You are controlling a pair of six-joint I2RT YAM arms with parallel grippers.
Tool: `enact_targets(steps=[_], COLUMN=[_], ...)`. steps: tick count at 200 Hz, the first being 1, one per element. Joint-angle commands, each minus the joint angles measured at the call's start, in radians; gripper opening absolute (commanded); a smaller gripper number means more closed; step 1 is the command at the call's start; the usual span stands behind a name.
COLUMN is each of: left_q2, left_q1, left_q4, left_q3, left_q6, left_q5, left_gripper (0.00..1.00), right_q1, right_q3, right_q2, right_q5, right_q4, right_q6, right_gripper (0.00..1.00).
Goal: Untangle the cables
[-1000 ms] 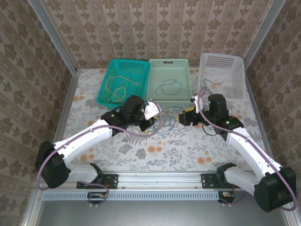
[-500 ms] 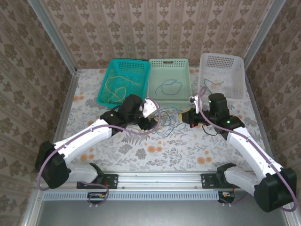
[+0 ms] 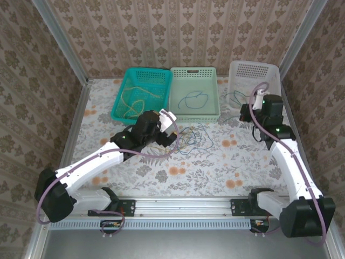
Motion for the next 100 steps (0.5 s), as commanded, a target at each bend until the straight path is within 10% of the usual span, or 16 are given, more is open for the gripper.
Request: enact_targets(steps=[1, 100], left_q2=[-0.015, -0.008], left_q1=[-0.003, 0.012], left_q4=[0.019, 0.027], left_q3=[-0.023, -0.051], left_q6=[-0.038, -0.067], left_q5=[-0.037, -0.017], left_gripper=[1.0, 1.0], right_q1=[-0.106, -0.218], right_q3=[0.055, 0.446], right_q2=[0.098, 0.722], right_q5=[0.07, -0.082], right_q4=[0.147, 0.245], right_q6=[0.134, 0.199], right_gripper=[0.0, 0.0])
